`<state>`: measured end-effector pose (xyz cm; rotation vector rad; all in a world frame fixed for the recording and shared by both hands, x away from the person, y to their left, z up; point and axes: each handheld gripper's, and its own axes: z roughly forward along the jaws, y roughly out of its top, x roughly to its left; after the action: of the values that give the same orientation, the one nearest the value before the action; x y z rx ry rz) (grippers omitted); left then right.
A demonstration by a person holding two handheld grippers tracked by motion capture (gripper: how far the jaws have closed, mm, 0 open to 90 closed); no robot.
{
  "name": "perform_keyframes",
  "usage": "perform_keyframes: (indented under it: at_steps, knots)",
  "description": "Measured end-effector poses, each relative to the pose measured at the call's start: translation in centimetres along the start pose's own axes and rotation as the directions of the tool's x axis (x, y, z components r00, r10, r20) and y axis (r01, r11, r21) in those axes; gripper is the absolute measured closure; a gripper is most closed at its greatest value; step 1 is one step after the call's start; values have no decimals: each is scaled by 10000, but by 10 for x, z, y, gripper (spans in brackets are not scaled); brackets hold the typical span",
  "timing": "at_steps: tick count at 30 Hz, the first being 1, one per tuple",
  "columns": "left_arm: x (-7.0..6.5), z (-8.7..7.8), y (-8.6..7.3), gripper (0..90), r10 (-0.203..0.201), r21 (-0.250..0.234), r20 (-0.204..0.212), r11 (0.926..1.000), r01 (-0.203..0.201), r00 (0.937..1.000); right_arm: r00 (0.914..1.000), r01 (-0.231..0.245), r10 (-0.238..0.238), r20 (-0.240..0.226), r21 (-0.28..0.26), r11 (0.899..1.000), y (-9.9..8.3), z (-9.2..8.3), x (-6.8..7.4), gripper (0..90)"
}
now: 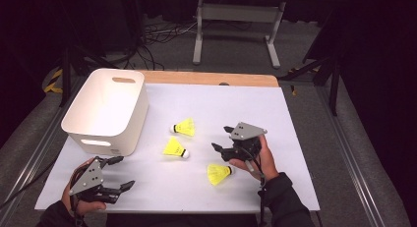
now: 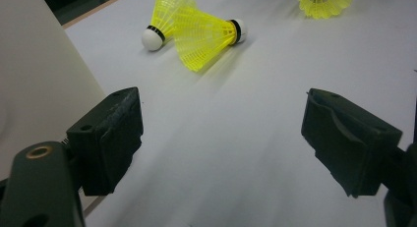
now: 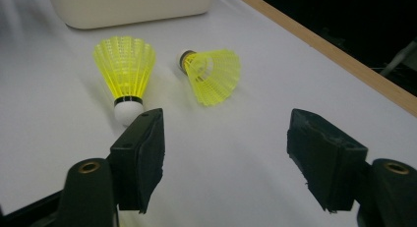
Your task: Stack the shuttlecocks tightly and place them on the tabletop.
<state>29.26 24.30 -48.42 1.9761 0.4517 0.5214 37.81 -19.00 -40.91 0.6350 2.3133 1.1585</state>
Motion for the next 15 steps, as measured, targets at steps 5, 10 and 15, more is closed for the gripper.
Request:
perform_keyframes:
  at_steps: [5,10,15]
  knots:
    - [1,-1,0,149,13,-27,-62,10000,-13,10000,9989,266,-244,-406,561,9981,19,20,-2,318]
    - [1,-2,0,145,-40,-48,-78,10000,40,10000,9955,210,-120,-936,960,9952,32,41,-5,359]
    - [0,-2,0,144,-5,-63,-57,10000,5,10000,9883,385,-135,-1516,1635,9858,38,69,-6,477]
